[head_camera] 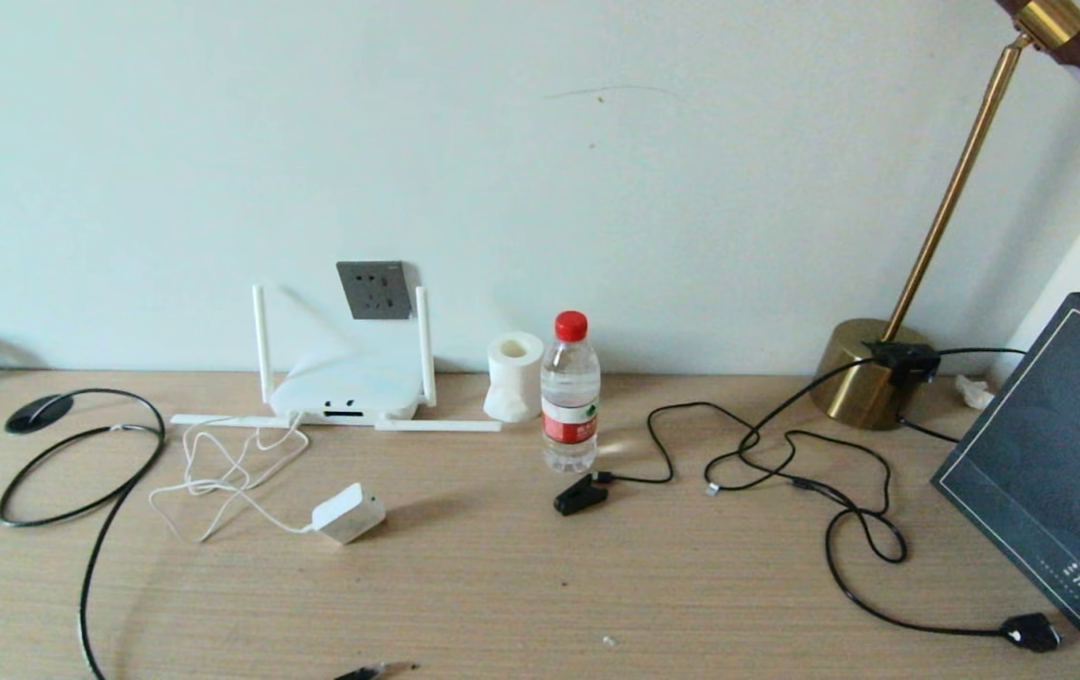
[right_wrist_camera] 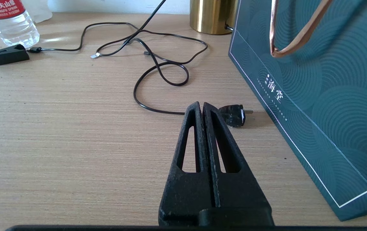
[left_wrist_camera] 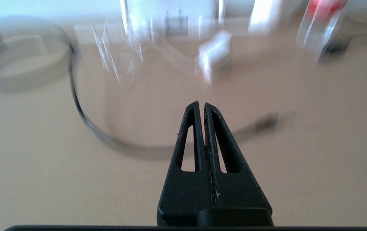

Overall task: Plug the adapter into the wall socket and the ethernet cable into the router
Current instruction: Pick up plug

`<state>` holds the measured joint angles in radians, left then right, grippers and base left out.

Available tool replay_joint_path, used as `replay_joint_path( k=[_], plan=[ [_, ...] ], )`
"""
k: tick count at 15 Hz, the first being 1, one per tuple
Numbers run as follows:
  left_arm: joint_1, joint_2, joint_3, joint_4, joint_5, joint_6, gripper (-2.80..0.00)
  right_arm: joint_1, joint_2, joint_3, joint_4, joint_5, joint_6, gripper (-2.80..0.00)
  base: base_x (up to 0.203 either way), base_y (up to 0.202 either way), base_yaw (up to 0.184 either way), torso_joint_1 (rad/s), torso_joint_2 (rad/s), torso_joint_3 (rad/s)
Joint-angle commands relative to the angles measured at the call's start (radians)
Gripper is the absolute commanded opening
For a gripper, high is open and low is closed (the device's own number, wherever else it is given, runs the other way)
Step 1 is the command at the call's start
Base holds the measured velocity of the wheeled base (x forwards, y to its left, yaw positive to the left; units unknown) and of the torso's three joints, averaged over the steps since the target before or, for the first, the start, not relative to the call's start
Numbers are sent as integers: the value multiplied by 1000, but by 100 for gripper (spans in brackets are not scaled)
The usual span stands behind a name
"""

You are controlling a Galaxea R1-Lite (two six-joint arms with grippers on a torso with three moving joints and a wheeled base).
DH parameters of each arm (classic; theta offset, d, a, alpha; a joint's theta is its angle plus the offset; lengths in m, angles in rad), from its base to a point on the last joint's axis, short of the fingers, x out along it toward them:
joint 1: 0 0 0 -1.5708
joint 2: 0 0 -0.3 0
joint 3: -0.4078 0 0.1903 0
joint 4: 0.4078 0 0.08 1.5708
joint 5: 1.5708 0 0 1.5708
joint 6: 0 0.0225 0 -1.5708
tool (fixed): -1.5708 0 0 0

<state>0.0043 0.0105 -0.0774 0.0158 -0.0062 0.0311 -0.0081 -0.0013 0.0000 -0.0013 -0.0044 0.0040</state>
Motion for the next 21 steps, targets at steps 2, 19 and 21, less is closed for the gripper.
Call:
replay_joint_path(
  k=[2, 19, 21],
  plan=[
    [-5, 180, -203, 20, -35, 16, -280, 0, 1, 0, 0, 0, 1, -280, 0, 0, 0, 0, 0, 0],
    [-144, 1457, -759, 222, -384, 866, 0, 0, 1, 0, 1, 0, 1, -280, 0, 0, 0, 0, 0, 0],
    [-133, 1508, -773, 246, -351, 894, 0, 0, 1, 0, 0, 0, 1, -280, 0, 0, 0, 0, 0, 0]
  ],
)
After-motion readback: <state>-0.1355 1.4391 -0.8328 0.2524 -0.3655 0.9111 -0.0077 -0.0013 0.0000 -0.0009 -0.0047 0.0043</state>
